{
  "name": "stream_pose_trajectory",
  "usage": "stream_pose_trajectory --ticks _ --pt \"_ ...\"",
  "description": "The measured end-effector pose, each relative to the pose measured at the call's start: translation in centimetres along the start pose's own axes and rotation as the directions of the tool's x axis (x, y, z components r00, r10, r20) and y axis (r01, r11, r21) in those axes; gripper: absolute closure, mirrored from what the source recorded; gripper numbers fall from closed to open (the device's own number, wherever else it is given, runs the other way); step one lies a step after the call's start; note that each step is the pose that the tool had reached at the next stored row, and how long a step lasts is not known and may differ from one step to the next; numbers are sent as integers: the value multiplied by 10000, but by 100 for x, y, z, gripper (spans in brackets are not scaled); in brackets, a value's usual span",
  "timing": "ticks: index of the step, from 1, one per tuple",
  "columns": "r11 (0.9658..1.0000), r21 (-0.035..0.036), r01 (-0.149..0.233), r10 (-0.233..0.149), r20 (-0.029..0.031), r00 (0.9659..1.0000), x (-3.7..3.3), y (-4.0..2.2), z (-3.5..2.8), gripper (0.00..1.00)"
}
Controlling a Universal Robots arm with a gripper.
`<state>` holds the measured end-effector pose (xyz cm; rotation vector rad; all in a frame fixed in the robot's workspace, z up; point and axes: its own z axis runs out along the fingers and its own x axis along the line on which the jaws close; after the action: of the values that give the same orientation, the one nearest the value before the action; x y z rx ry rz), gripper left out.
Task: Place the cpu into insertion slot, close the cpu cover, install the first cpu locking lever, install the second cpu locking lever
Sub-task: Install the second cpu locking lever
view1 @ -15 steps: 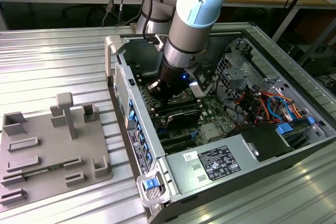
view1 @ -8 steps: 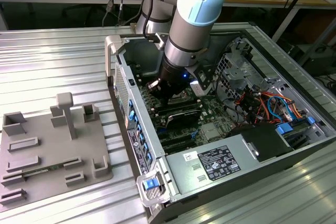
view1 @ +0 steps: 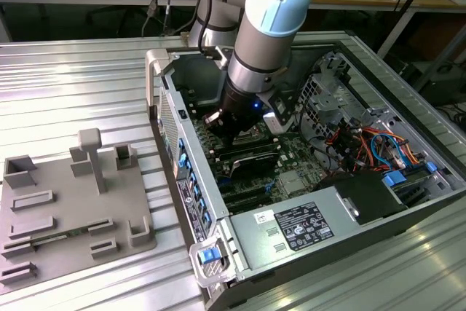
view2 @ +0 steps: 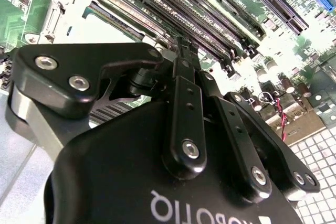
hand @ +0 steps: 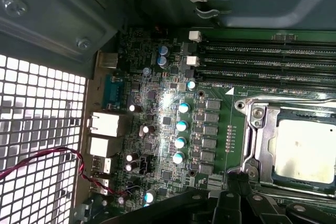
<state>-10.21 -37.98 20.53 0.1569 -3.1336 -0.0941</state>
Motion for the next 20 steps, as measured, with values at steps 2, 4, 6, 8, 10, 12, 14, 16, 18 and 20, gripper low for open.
stream_pose_trajectory --ticks 2,4,6,8,10,12,14,16,18,20 --pt "10000 -4 0 0 2 10000 -1 1 9 89" --pt "10000 1 0 0 3 10000 -1 0 22 89" --pt "10000 4 0 0 -2 10000 0 -1 32 89" --pt "10000 -4 -2 2 2 10000 1 -3 36 89" --pt "10000 -4 0 0 3 10000 0 -10 34 89" --pt "10000 0 -1 1 2 10000 1 -12 33 89" --pt "10000 -1 0 0 3 10000 1 -12 28 89" --pt "10000 -1 0 0 5 10000 0 -11 17 89" --pt "10000 -1 0 0 3 10000 0 -10 -1 89" --pt "10000 1 0 0 1 10000 1 -10 -11 89"
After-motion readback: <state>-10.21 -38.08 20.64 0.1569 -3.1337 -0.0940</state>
